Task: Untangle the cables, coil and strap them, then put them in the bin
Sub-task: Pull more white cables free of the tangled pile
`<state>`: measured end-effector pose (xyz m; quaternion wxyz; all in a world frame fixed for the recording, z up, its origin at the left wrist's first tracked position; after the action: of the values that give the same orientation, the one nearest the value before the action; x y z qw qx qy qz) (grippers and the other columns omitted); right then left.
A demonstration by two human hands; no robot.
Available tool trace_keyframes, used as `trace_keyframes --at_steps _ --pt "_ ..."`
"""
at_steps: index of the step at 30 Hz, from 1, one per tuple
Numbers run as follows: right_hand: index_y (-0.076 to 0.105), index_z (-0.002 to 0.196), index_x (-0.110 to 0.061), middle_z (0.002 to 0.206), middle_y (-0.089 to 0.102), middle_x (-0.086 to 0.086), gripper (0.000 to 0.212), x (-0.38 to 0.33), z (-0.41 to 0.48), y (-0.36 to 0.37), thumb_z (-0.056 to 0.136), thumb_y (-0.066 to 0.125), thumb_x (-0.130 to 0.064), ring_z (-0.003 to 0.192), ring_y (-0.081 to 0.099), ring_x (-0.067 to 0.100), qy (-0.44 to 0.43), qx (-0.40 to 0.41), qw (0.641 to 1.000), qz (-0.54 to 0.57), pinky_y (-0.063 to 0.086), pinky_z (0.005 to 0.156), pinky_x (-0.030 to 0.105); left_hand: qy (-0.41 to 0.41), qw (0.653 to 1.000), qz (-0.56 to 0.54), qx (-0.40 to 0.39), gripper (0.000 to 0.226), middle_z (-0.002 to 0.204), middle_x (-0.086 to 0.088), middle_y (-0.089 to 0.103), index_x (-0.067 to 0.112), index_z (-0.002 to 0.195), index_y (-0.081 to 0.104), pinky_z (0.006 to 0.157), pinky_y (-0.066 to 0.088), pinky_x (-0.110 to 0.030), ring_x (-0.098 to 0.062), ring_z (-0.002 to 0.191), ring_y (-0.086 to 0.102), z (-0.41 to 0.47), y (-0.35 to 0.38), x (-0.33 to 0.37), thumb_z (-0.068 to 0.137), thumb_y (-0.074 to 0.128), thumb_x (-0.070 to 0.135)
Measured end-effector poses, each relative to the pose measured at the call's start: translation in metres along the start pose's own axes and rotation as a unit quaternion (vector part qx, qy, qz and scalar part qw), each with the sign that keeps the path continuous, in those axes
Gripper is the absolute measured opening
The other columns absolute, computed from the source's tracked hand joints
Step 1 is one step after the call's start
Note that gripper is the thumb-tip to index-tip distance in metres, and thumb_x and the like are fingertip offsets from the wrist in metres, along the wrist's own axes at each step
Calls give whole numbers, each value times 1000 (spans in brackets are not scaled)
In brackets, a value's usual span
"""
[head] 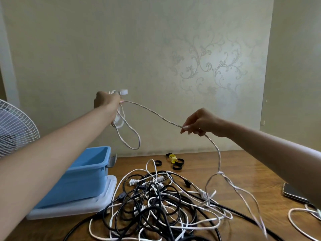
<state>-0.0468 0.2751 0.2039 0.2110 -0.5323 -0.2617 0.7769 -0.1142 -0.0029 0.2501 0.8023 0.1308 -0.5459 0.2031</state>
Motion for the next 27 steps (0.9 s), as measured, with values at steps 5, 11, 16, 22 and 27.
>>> trace_keyframes --at_steps 5,11,16,22,27 --pt "71 77 -4 45 54 -5 24 -4 1 12 94 54 2 38 40 5 -1 -59 997 -49 32 40 16 127 988 52 -71 14 88 2 70 19 86 71 71 43 -23 -12 80 59 -17 16 18 73 75 23" --pt "60 80 -7 50 48 -2 29 -18 7 22 96 41 9 41 35 7 -44 -62 997 16 27 38 18 167 882 112 -425 13 62 0 53 -1 101 63 36 24 -13 0 35 32 -92 67 3 90 57 0" --pt "51 91 -6 66 50 6 18 -14 2 17 95 39 8 48 39 8 -29 -21 993 112 30 43 18 145 880 113 -439 14 77 -15 65 -9 100 62 45 40 -8 0 41 55 -97 73 -2 86 61 -7" --pt "56 90 0 75 55 12 21 -8 -1 15 88 43 17 58 42 13 3 -42 982 183 37 46 17 120 855 155 -480 16 65 4 69 9 96 67 35 28 -11 0 38 37 -96 70 -1 91 55 0" --pt "54 92 -5 89 56 13 20 -13 -2 15 89 45 13 66 55 15 -31 -8 977 209 51 57 22 61 874 100 -472 19 56 6 63 13 88 65 31 26 -10 -1 33 35 -95 65 -1 93 52 0"
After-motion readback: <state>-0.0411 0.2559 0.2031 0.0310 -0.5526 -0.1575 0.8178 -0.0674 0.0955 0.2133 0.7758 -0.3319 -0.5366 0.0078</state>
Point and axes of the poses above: each hand's wrist, its own z-axis towards the middle knuckle, its own y-axis out of the palm, x = y × z, the point moved 4 cm from there along z, towards the middle knuckle
